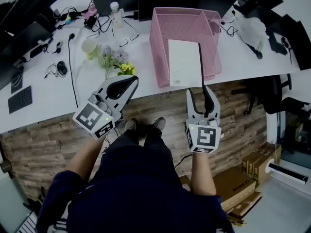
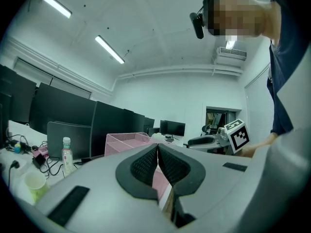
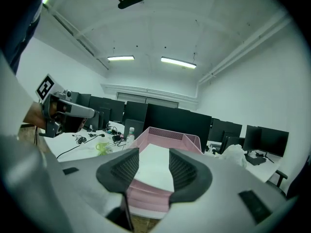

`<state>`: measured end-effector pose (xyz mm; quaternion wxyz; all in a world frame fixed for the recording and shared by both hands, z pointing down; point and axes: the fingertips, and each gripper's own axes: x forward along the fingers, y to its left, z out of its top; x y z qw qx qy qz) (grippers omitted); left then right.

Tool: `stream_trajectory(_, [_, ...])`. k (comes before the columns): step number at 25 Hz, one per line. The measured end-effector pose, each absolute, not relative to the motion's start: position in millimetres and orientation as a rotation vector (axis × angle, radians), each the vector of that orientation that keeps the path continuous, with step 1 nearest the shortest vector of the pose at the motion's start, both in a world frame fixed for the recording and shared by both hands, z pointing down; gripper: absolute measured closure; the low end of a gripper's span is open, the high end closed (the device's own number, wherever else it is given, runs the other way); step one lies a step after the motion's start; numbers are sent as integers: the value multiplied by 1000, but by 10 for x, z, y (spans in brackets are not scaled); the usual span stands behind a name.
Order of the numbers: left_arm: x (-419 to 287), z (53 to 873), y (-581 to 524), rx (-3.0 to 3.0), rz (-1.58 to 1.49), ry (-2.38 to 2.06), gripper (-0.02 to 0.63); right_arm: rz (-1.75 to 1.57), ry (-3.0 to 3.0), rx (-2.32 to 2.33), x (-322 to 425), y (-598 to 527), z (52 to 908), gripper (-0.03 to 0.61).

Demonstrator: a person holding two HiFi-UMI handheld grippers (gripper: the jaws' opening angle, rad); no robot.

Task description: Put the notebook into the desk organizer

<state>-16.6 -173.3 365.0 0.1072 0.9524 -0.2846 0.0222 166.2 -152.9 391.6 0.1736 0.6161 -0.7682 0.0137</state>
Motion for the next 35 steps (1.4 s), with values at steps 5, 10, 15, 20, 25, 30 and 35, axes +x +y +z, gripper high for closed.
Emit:
stream_trajectory(5, [-116, 3602, -1779, 2822, 65, -818, 586, 39, -2208, 1776, 1672, -1530, 3788, 411])
stream_trajectory(10, [-70, 3573, -1831, 2836, 66, -803, 586, 50, -2262, 1788, 1646, -1548, 3675, 443])
stream_trajectory(15, [-28, 3539, -1879, 2848, 61, -790, 586, 48, -2311, 1782, 1585, -1558, 3573, 478])
stream_trajectory(20, [-18, 3505, -1925, 2854, 58, -787, 586, 44, -2336, 1785, 1545, -1589, 3499, 512])
stream_trajectory(25, [1, 3498, -1947, 2856, 54, -784, 586, 51, -2347, 1800, 1549, -1591, 3474, 536])
stream_trajectory(30, [1, 3503, -1970, 2855, 57, -786, 586, 57, -2363, 1802, 1524, -1606, 3461, 558])
stream_trajectory(35, [14, 3508, -1980, 2854, 62, -787, 586, 63, -2384, 1797, 1501, -1609, 3451, 574])
